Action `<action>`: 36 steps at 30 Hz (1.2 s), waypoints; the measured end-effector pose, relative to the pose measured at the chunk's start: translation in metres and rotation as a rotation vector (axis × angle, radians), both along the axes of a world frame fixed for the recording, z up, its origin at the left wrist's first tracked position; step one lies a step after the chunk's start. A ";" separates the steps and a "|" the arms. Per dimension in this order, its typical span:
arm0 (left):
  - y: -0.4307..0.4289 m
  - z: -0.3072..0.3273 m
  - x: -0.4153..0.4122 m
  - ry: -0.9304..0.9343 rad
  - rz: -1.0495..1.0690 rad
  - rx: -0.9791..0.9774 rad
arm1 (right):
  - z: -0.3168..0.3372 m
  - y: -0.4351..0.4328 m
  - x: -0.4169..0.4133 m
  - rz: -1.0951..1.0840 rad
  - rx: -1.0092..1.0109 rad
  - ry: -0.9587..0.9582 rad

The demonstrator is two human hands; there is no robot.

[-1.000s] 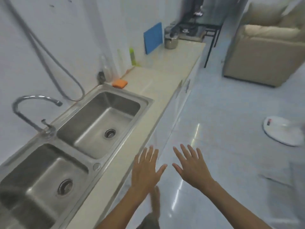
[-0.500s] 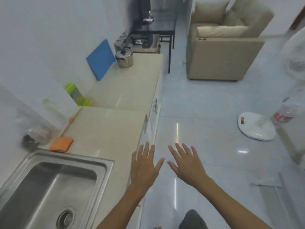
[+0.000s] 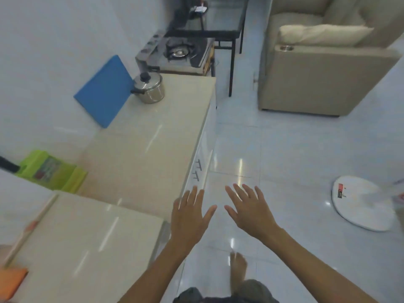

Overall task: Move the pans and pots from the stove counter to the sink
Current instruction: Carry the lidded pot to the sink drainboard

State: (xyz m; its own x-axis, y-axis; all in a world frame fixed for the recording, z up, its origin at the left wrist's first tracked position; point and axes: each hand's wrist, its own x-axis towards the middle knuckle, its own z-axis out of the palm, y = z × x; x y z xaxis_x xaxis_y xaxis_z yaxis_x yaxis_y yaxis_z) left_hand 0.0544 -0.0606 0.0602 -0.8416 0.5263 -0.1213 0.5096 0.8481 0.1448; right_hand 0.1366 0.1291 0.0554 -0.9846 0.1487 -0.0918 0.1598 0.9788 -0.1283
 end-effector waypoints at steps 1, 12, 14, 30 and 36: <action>0.015 0.002 -0.020 -0.006 0.019 0.021 | 0.001 0.017 -0.023 0.022 0.005 0.010; 0.094 -0.015 -0.265 0.021 0.319 0.086 | -0.001 0.112 -0.328 0.242 0.017 0.120; 0.100 -0.017 -0.317 0.020 0.386 0.088 | 0.005 0.120 -0.384 0.262 0.003 0.075; 0.096 -0.020 -0.613 -0.066 1.082 0.278 | 0.019 0.150 -0.819 0.525 -0.087 0.011; 0.106 -0.035 -0.681 -0.166 1.684 0.943 | -0.002 0.151 -0.960 0.596 -0.178 -0.110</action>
